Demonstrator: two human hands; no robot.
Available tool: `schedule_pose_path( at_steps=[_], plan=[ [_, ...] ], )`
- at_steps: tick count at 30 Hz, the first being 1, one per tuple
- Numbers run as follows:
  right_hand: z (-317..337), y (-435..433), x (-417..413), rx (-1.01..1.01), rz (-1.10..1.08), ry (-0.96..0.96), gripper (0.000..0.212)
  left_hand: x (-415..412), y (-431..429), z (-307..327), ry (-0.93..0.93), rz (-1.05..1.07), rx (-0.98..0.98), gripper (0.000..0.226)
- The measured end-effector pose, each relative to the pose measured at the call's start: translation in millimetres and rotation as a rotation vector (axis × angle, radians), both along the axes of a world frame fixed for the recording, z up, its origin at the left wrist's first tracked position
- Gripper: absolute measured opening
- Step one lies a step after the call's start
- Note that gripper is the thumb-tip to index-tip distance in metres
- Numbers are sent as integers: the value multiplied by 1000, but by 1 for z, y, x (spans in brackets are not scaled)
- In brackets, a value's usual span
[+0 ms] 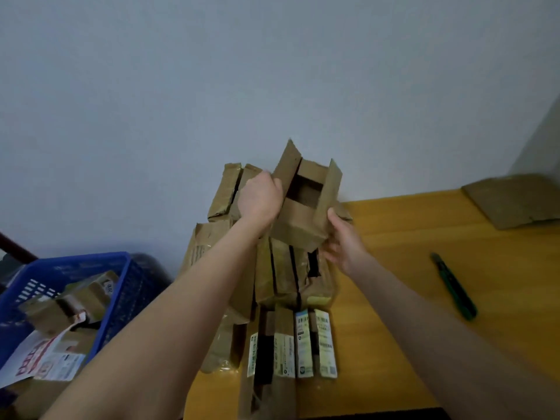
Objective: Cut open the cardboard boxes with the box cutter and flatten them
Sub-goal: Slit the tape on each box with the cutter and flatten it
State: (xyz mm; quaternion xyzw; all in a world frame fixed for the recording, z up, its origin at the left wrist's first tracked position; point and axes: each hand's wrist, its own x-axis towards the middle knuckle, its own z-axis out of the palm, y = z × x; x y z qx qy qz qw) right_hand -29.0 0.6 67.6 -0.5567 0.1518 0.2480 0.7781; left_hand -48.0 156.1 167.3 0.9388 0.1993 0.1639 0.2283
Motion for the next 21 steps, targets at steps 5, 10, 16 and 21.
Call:
schedule_pose_path(
  at_steps=[5,10,16,21],
  plan=[
    [10,-49,1,132,16,86,60,10,-18,-26,67,-105,-554,40],
    [-5,-70,-6,-272,-236,9,80,1,-72,-46,222,-348,-771,64],
    [-7,-95,-24,-432,-328,-130,61,-2,-121,-85,383,-431,-1024,73],
    [-14,-127,-22,-326,-236,-106,23,-7,-143,-120,441,-316,-1138,73]
  ],
)
